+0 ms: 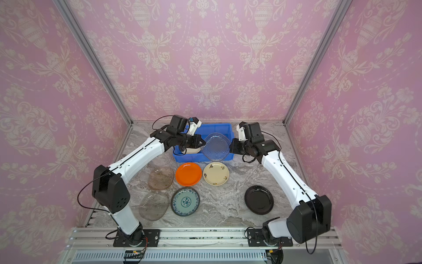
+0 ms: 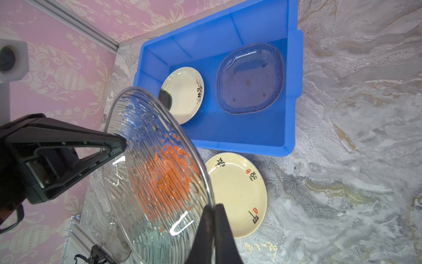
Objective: Place the plates into the plastic bin on the countertop
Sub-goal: 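Carry the clear ribbed plate toward the left gripper, which grasps it while the right releases, then lower the clear ribbed plate into the bin with the left gripper and open it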
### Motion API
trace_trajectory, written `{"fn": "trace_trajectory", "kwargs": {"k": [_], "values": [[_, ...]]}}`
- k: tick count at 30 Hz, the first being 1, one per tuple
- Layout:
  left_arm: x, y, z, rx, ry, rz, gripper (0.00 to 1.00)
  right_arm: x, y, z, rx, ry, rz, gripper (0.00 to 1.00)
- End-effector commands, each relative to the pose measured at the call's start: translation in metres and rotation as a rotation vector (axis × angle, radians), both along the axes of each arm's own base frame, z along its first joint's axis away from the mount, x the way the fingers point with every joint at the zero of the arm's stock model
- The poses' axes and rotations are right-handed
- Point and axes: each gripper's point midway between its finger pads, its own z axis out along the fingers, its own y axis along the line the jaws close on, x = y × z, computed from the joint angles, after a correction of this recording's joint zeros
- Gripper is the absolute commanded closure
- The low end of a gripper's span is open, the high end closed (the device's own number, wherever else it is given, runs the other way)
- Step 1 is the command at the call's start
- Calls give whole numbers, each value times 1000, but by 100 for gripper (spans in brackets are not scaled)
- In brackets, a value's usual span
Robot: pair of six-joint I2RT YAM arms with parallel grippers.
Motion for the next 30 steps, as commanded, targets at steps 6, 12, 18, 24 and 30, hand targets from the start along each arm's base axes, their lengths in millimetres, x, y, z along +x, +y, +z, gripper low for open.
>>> {"fn": "trace_trajectory", "kwargs": {"k": [6, 12, 18, 24, 30], "values": [[31, 28, -14, 36, 18, 166, 100, 26, -36, 12, -123, -59, -229, 32], [79, 42, -56, 75, 62, 363, 100, 33, -71, 15, 43, -100, -384, 31], [120, 27, -90, 28, 138, 451, 100, 26, -80, 9, 73, -72, -405, 31], [145, 28, -116, 2, 184, 555, 100, 15, -88, -12, 56, -16, -411, 31], [161, 22, -133, -55, 208, 618, 100, 13, -86, -22, 82, 5, -407, 30]]}}
